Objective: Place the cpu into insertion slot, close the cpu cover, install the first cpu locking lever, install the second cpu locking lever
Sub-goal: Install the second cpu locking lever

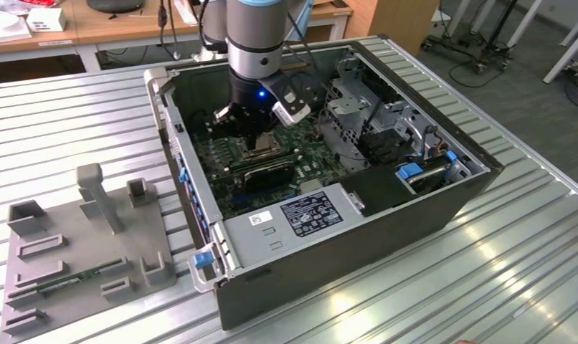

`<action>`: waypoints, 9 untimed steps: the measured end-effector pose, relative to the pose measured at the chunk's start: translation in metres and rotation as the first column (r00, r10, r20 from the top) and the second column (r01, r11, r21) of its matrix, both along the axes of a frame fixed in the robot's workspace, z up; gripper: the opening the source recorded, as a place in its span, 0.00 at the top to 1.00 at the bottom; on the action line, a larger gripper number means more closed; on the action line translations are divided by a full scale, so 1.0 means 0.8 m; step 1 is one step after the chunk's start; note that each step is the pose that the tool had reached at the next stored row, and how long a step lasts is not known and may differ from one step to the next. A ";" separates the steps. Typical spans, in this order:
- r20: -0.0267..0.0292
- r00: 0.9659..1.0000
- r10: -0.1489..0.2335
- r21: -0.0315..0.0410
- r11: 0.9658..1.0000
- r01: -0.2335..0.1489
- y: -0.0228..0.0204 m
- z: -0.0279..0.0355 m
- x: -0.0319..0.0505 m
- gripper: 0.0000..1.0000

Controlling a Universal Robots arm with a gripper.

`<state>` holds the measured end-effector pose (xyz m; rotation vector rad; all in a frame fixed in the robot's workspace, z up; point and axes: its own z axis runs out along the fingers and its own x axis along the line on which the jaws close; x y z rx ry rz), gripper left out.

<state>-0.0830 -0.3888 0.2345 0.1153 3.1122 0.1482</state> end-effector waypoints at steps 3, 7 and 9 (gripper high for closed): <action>0.000 1.000 0.000 0.000 1.000 0.000 0.0000 0.0000 0.014 0.89; 0.000 1.000 0.000 0.000 1.000 0.000 0.0008 -0.0001 0.034 0.89; 0.000 1.000 0.000 0.000 1.000 0.000 0.0039 -0.0002 0.038 0.89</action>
